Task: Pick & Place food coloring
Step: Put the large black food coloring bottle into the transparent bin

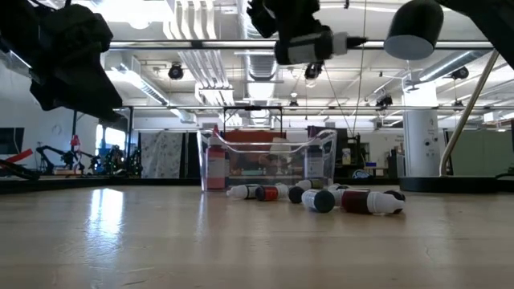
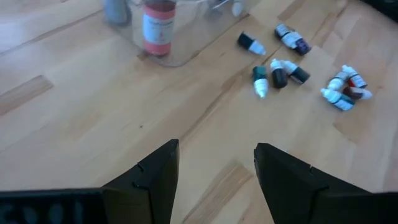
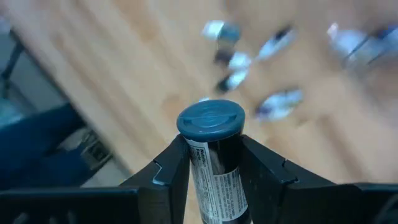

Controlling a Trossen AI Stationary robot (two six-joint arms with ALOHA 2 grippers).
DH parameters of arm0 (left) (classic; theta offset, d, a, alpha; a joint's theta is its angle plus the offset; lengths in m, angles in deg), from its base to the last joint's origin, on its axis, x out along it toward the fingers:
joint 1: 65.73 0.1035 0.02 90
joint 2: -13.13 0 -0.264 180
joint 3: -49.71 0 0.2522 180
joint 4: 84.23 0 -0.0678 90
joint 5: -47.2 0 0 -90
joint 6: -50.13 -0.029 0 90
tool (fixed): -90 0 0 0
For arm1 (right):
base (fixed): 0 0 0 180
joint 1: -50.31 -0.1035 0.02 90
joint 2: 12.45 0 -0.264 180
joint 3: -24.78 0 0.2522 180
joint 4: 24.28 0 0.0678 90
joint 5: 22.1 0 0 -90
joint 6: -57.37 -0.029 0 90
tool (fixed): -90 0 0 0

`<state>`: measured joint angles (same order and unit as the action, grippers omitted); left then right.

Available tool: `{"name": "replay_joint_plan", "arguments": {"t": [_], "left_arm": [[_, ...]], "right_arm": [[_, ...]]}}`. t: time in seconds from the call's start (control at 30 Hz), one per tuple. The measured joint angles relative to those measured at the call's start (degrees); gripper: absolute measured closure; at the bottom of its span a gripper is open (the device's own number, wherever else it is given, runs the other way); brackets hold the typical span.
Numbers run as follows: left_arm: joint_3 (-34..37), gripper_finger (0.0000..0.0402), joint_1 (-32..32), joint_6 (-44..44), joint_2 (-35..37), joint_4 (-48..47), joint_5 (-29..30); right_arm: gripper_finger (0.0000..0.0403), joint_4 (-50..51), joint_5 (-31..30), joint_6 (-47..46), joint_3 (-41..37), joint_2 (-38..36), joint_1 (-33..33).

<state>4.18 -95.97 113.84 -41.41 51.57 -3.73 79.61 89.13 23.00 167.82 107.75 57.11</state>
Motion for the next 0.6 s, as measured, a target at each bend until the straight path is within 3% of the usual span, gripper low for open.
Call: {"name": "replay_joint_plan", "arguments": {"t": [0.13, 0.6], "left_arm": [[-0.01, 0.0218, -0.02, -2.66, 0.00, 3.06, -0.04], [-0.01, 0.0218, -0.02, -5.30, 0.00, 4.07, -0.02]], "right_arm": [[0.0291, -0.08, 2.24, -3.49, -7.63, -0.72, -4.63], [0.0291, -0.12, 28.87, -9.22, -43.53, -0.79, -21.72]]}}
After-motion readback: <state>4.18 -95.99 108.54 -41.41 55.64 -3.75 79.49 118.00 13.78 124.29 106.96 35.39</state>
